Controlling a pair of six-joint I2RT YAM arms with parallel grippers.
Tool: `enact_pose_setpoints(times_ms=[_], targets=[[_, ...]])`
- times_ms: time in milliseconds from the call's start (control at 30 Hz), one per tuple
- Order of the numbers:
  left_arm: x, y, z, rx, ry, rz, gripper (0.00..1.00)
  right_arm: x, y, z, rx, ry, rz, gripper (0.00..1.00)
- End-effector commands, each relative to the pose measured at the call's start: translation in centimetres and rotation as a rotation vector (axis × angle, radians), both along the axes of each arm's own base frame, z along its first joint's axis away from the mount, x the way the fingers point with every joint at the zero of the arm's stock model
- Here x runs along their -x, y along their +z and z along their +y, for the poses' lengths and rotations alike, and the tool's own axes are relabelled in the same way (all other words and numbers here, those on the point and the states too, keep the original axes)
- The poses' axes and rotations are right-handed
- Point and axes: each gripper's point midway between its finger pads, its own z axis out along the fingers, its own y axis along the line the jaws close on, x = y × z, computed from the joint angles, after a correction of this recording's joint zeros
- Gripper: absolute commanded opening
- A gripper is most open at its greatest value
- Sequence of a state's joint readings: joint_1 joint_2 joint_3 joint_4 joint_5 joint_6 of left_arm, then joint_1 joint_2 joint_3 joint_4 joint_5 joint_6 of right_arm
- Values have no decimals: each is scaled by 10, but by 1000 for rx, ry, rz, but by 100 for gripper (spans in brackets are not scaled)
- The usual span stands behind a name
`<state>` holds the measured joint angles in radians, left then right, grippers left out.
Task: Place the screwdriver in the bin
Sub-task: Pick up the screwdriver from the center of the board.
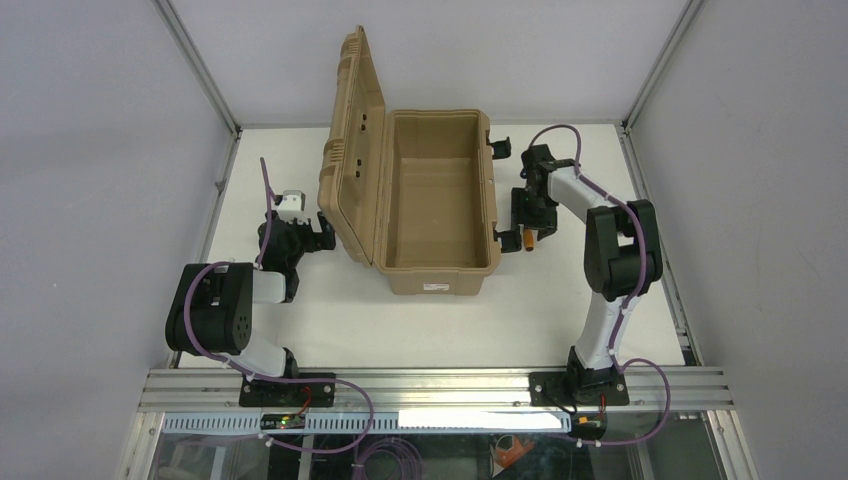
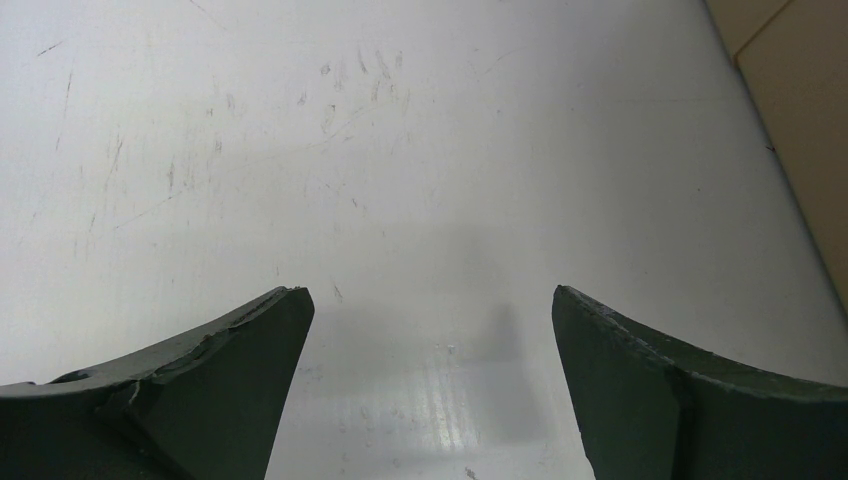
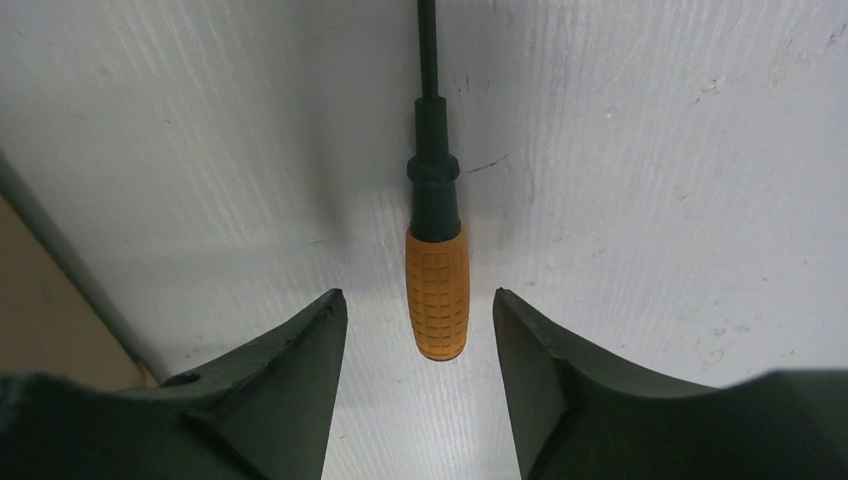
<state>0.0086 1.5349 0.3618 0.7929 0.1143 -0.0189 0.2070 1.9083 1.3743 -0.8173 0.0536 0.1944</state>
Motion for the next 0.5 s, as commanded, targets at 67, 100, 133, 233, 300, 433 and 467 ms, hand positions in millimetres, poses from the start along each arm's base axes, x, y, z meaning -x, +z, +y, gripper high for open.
enact_pose_setpoints(times_ms=[67, 100, 133, 233, 300, 433, 467], targets=[[-6, 22, -2, 17, -13, -80, 99, -8, -8, -5, 25, -19, -13, 50], [-6, 23, -2, 17, -12, -81, 99, -8, -8, -5, 28, -19, -12, 49], [-6, 23, -2, 17, -12, -81, 99, -8, -9, -6, 33, -20, -9, 49], [-6, 23, -2, 17, -13, -81, 99, -8, -12, -8, 45, -21, -4, 46], [-6, 22, -2, 17, -12, -80, 99, -9, -13, -9, 47, -21, -1, 41], [-6, 22, -2, 17, -12, -80, 99, -10, -14, -9, 52, -22, -3, 26], [-6, 23, -2, 17, -12, -81, 99, -11, -13, -10, 54, -24, -5, 21]])
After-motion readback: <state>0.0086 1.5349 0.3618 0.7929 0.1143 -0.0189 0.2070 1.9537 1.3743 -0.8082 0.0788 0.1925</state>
